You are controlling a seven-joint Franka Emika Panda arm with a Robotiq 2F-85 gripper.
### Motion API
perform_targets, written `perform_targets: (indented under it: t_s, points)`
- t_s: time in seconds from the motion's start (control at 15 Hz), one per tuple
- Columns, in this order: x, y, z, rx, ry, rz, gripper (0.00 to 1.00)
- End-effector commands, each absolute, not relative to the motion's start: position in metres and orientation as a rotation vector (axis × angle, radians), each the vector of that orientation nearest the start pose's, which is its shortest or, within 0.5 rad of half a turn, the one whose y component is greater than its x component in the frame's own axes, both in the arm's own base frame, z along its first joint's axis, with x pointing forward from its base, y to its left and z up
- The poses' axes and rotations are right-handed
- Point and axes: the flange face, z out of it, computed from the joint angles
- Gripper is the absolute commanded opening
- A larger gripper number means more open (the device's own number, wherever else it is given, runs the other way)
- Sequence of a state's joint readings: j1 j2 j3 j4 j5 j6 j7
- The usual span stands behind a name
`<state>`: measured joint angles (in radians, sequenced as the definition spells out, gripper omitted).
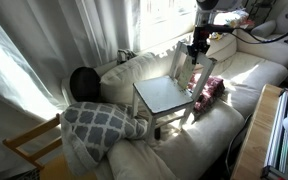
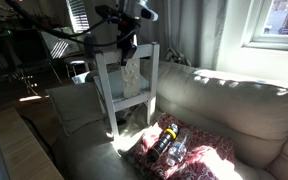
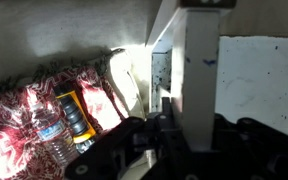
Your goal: Pick up the striped towel and put it on the top of the backrest of the couch, turn the chair ninety degrees clockwise on the couch
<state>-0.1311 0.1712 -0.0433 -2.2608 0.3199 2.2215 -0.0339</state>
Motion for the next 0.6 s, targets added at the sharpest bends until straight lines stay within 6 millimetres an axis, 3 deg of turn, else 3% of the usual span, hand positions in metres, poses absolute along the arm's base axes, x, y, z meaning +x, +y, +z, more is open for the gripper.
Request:
perform_targets:
  t_s: [0.0,0.53]
  points:
    - [0.477,-0.085,0.332,-2.758,0.705,0.238,0.06]
    - [0.469,-0.075,0.351,-2.649,1.056,0.185,0.06]
